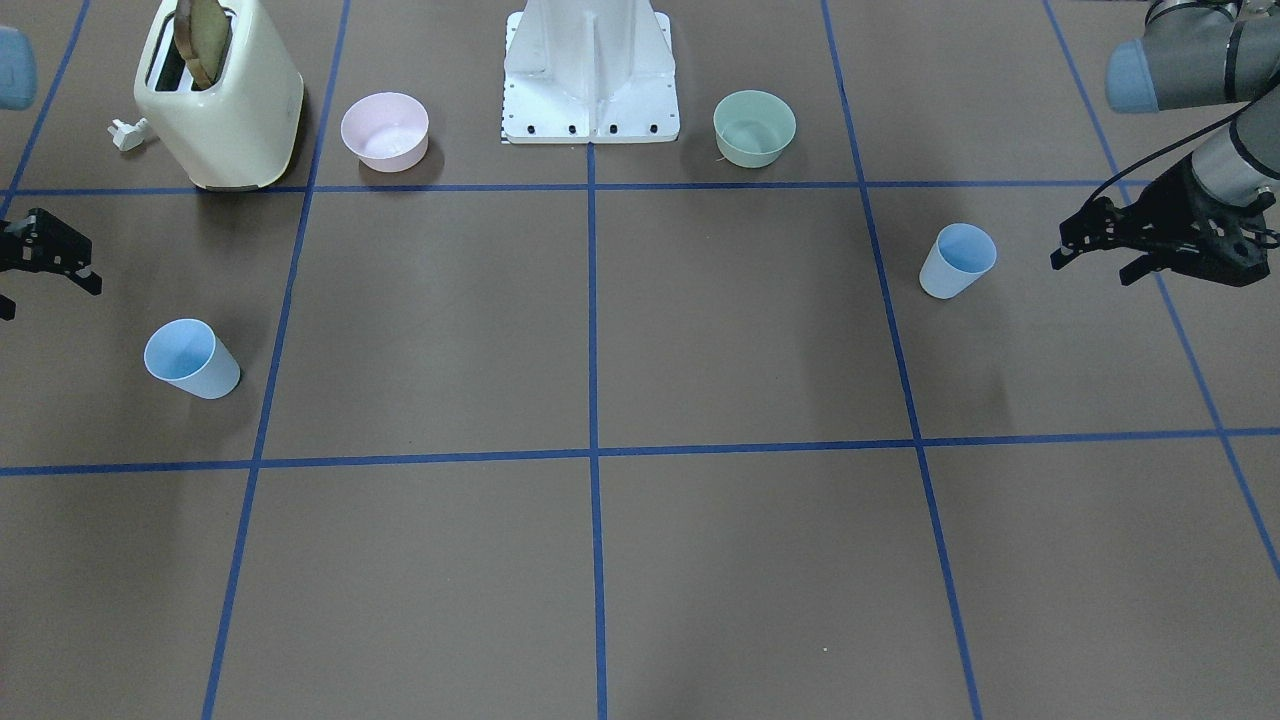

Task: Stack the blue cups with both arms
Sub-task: 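Lower the left gripper onto its light-blue cup while the right gripper descends onto the other, then grasp the light-blue cup with the left gripper while the right gripper grasps its cup, then carry the left cup to the table center and set it down upright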

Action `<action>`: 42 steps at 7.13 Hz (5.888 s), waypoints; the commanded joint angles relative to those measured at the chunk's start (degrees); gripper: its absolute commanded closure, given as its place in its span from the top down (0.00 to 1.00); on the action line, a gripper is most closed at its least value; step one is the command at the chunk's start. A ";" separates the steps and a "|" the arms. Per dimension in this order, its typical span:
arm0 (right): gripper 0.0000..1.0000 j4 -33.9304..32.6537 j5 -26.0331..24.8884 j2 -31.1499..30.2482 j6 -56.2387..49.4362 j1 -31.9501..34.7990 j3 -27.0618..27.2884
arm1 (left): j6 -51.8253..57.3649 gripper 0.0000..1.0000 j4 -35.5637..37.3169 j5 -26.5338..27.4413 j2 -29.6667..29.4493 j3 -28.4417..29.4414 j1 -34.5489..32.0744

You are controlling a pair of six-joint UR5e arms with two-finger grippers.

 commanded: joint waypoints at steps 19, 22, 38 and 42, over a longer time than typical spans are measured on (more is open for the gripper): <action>0.76 -0.73 -0.25 7.30 2.23 -1.57 -5.55 | -17.61 0.00 12.02 3.99 -13.48 -6.85 11.76; 0.77 -0.73 -1.40 7.39 2.23 -2.80 -6.88 | -24.55 0.00 25.61 4.69 -29.85 -5.28 15.34; 0.21 0.06 -3.77 10.12 2.23 -9.22 -12.25 | -25.18 0.00 12.89 11.73 -55.12 26.99 23.89; 0.09 -0.03 -4.47 10.91 2.05 -9.22 -12.16 | -25.36 0.45 12.10 12.42 -55.56 26.99 24.50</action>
